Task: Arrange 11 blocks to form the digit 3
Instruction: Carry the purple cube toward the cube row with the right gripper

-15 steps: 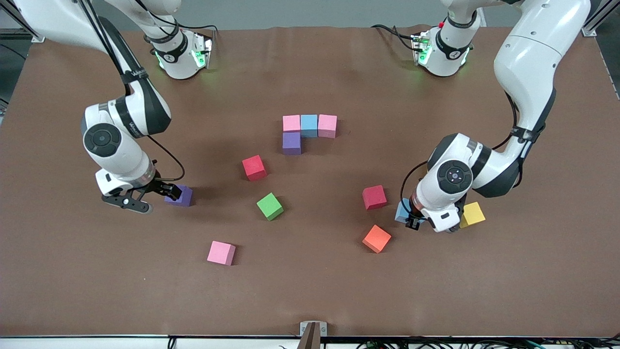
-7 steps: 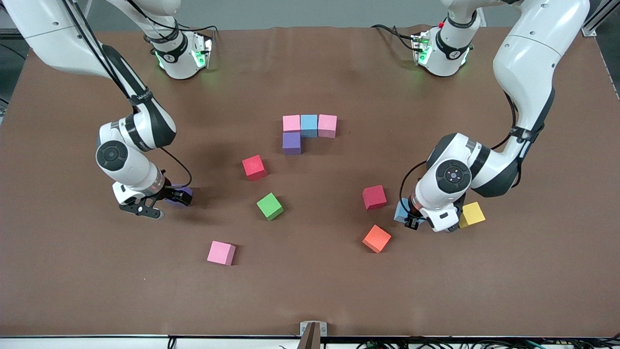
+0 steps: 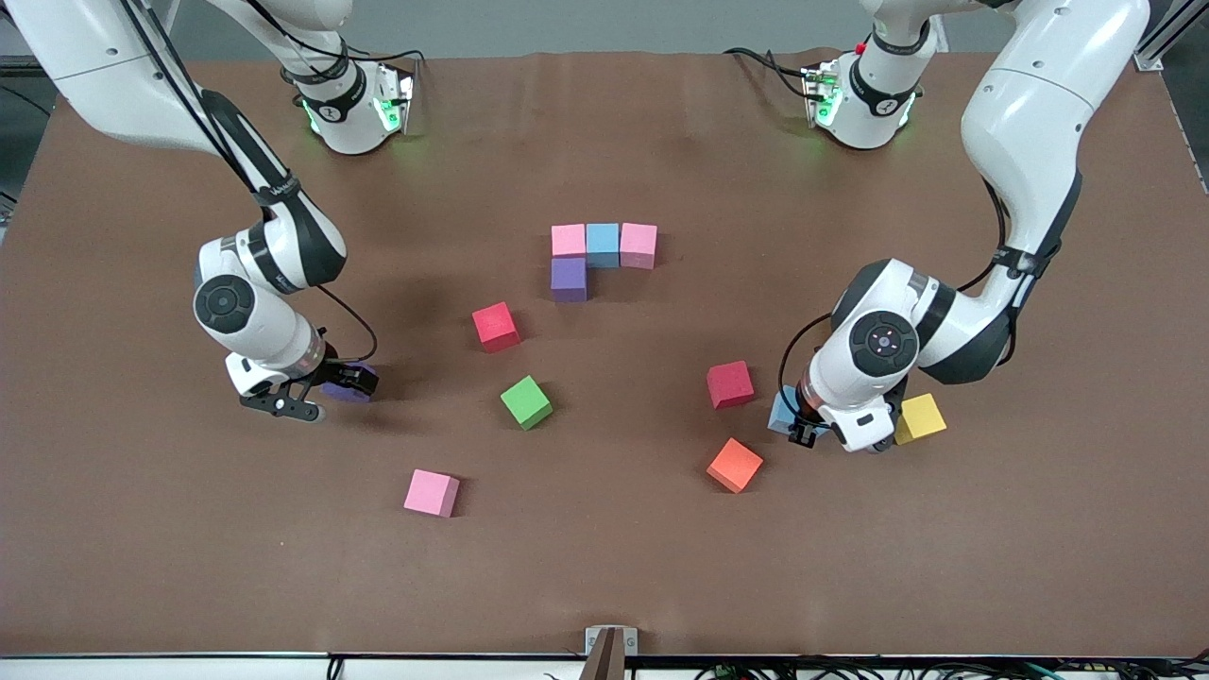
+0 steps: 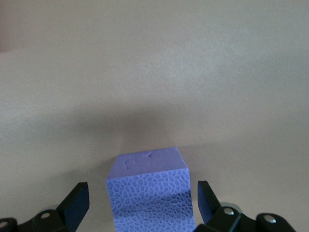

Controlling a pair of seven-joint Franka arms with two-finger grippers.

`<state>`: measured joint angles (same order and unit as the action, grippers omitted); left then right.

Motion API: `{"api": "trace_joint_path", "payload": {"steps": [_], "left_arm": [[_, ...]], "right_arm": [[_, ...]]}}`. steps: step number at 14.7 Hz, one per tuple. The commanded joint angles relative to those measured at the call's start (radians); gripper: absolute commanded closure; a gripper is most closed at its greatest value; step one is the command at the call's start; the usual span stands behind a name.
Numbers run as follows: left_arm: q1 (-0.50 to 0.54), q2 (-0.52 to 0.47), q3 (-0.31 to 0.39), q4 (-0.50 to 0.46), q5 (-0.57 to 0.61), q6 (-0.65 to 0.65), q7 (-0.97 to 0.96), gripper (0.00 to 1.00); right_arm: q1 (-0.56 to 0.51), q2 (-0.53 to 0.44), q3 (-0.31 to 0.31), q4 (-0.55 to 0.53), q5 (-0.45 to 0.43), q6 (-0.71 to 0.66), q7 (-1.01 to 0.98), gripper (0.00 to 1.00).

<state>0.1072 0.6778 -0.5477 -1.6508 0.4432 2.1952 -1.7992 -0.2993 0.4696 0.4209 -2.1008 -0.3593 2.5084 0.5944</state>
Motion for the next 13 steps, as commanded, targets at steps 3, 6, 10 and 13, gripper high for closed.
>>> {"api": "trace_joint_path", "payload": {"steps": [3, 6, 10, 13], "left_arm": [[-0.004, 0.014, -0.003, 0.011, 0.009, -0.012, -0.002, 0.73], [-0.003, 0.014, -0.003, 0.009, 0.009, -0.012, -0.002, 0.73], [-0.003, 0.016, -0.003, 0.009, 0.009, -0.012, -0.002, 0.73], [-0.003, 0.016, -0.003, 0.011, 0.009, -0.012, -0.002, 0.73]], "right_arm": [[-0.037, -0.02, 0.018, -0.065, 0.011, 0.058, -0.027, 0.17], [-0.038, -0.022, 0.018, -0.067, 0.011, 0.056, -0.037, 0.47], [-0.028, -0.038, 0.027, -0.061, 0.01, 0.037, -0.079, 0.91], [-0.029, -0.081, 0.114, -0.033, 0.011, -0.067, -0.099, 0.93]]}}
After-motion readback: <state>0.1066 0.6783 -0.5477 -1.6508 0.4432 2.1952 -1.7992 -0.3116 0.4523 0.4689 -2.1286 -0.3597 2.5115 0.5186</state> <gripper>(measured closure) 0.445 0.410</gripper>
